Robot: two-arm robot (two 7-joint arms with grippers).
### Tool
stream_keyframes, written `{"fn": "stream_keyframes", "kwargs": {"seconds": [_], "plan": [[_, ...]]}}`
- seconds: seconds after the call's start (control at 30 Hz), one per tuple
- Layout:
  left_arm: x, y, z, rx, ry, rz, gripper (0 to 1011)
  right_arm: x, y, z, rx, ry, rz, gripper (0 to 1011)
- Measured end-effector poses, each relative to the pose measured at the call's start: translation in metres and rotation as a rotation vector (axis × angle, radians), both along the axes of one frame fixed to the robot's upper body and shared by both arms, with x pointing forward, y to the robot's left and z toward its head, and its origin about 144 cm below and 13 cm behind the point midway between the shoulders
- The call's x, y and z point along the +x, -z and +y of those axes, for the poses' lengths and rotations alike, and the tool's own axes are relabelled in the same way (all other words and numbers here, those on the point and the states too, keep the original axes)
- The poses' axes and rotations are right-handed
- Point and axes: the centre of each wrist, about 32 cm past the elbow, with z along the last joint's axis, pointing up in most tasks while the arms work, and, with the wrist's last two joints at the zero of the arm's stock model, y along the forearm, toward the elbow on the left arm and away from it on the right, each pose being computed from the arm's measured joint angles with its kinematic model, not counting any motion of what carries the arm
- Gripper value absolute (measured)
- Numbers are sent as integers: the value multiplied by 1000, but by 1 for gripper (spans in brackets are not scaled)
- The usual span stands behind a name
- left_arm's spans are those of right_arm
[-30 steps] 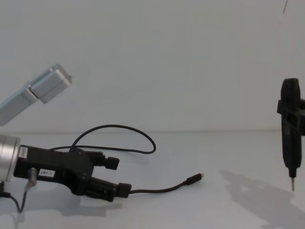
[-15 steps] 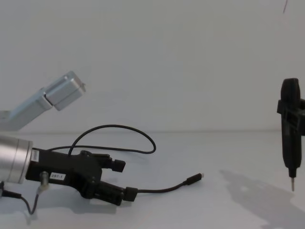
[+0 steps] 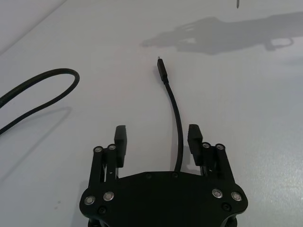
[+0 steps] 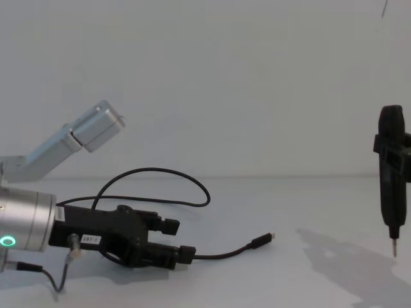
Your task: Pick up the data cable with the one hand.
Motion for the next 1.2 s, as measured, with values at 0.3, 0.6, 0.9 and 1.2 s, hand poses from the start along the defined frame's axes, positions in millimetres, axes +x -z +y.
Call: {"fn": "stream_keyframes", "kwargs": {"seconds": [0.3, 0.6, 0.9, 1.2], "plan": [[-1, 5, -6, -28, -5, 33, 516, 0, 0, 0, 0, 0, 0, 279], [-5, 14, -12, -30, 17, 80, 237, 0, 0, 0, 0, 0, 0, 279], [-10, 20, -15, -22, 31, 109, 46, 0, 0, 0, 0, 0, 0, 279], [-15, 23, -15, -19, 18, 107, 46, 0, 0, 0, 0, 0, 0, 279]]}}
